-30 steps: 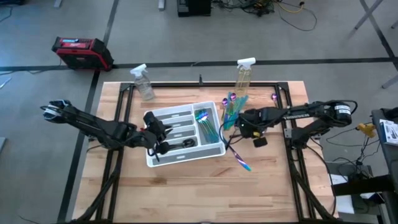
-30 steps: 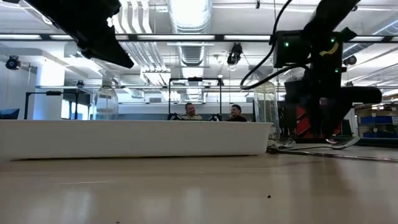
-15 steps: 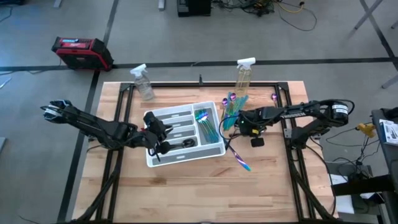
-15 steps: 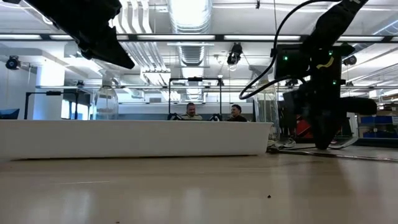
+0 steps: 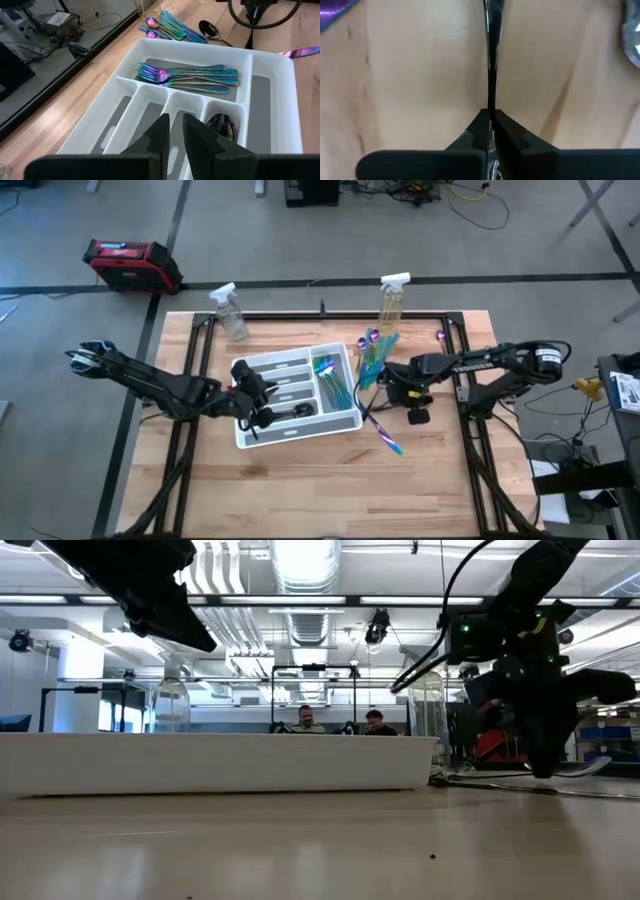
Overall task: Sort silverware
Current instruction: Put the black spoon with the other black spoons on the silverware tray
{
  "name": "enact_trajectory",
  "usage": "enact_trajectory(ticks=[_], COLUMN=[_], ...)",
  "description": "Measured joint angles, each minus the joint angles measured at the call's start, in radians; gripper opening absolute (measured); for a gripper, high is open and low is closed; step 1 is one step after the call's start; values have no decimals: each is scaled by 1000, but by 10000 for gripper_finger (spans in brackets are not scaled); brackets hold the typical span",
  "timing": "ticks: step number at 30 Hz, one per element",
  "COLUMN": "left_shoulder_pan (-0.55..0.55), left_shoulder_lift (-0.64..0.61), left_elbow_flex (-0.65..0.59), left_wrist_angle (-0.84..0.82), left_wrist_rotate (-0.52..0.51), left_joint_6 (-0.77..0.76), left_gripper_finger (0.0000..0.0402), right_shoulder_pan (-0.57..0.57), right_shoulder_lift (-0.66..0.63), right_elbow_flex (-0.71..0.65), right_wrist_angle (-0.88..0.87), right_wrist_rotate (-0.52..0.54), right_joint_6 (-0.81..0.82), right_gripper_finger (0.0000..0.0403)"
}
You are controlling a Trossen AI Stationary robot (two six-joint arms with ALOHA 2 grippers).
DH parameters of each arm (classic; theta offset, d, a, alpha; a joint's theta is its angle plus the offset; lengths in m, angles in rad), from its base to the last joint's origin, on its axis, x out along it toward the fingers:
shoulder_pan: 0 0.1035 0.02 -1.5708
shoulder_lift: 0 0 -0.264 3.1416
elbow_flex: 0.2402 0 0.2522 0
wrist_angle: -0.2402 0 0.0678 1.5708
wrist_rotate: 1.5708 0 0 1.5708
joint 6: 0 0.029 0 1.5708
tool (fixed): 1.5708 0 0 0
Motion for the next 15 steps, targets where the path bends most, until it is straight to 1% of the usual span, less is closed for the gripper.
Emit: enact_trajectory(ticks=[5, 12, 15], left_shoulder_pan=[0, 0, 2], left_shoulder_lift=[-5, -43, -68], left_elbow_flex=[0, 0, 0], left_wrist_angle=[9, 15, 15], left_wrist_rotate=[-1, -6, -15], left_joint_6=[20, 46, 53], left_gripper_finger=[39, 39, 39], right_shoulder_pan=[75, 241, 305], right_shoulder_lift=[4, 4, 4], right_elbow_flex=[0, 1, 15], right_wrist_angle=[5, 6, 5], right_wrist_rotate=[13, 18, 20], right_joint_6=[0, 1, 26], right_gripper_finger=[1, 0, 0])
